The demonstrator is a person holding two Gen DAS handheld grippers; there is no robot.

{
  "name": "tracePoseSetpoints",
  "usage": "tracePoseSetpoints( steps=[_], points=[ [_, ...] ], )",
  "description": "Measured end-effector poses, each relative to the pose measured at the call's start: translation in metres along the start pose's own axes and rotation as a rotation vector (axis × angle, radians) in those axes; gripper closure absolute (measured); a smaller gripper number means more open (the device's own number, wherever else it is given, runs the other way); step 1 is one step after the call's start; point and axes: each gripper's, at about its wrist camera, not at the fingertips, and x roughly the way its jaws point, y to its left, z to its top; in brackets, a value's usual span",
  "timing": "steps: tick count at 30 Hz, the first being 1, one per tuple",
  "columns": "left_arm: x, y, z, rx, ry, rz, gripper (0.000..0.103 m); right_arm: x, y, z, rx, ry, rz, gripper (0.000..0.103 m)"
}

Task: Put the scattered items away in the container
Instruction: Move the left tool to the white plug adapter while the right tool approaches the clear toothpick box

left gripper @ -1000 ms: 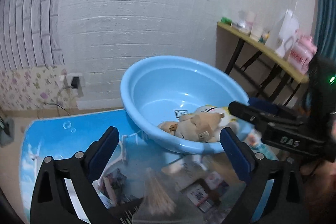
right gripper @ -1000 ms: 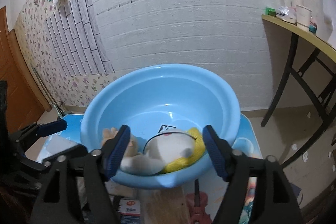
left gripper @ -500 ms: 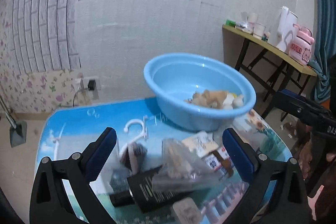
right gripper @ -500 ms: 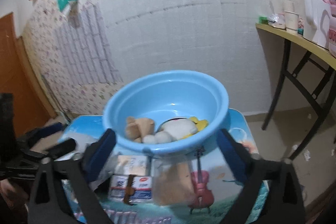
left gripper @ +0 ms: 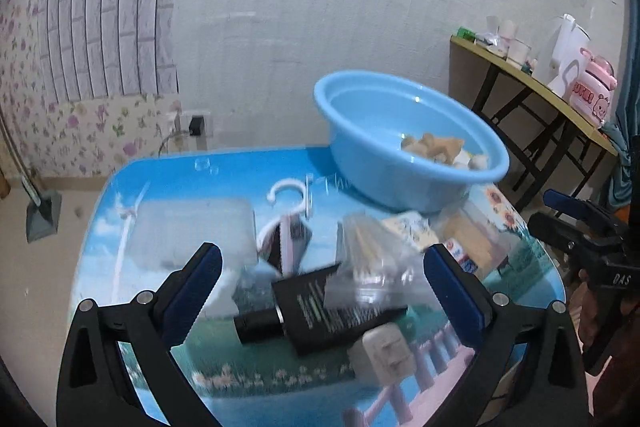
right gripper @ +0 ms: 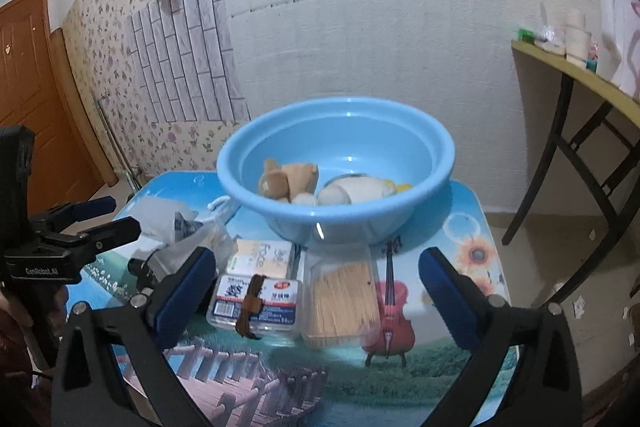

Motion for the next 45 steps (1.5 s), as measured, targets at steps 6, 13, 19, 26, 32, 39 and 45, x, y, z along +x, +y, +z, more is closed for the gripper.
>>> tracePoseSetpoints(
  steps=[6,13,19,26,32,39,45],
  points=[
    [0.007,0.002,-0.018,0.006,0.076,-0.014,0.002,0.007,-0.006,-0.014,0.003,0.045,0.016,0.014],
    [0.005,-0.002,-0.034,0.075,0.117,0.004,0.002,0.019,-0.010,-0.029,-0.002,0.108,0.003,0.025],
    [-0.001,-0.012,-0.045,0.126,0.132,-0.055,0.002,0.025,-0.014,-0.035,0.010,0.135,-0.003,0.028],
    [0.007,-0.026,-0.056,0.187,0.200,-0.095,0.047,0.033,-0.017,-0.038,0.023,0.161,-0.002,0.032],
    [0.016,-0.024,-0.063,0.176,0.254,-0.105,0.065,0.035,-0.023,-0.039,0.031,0.165,-0.018,0.032],
    [0.012,-0.025,-0.066,0.201,0.241,-0.116,0.073,0.044,-0.021,-0.040,0.019,0.177,-0.019,0.032],
    [0.009,-0.016,-0.065,0.181,0.245,-0.105,0.074,0.051,-0.020,-0.040,0.018,0.190,-0.029,0.032]
  ],
)
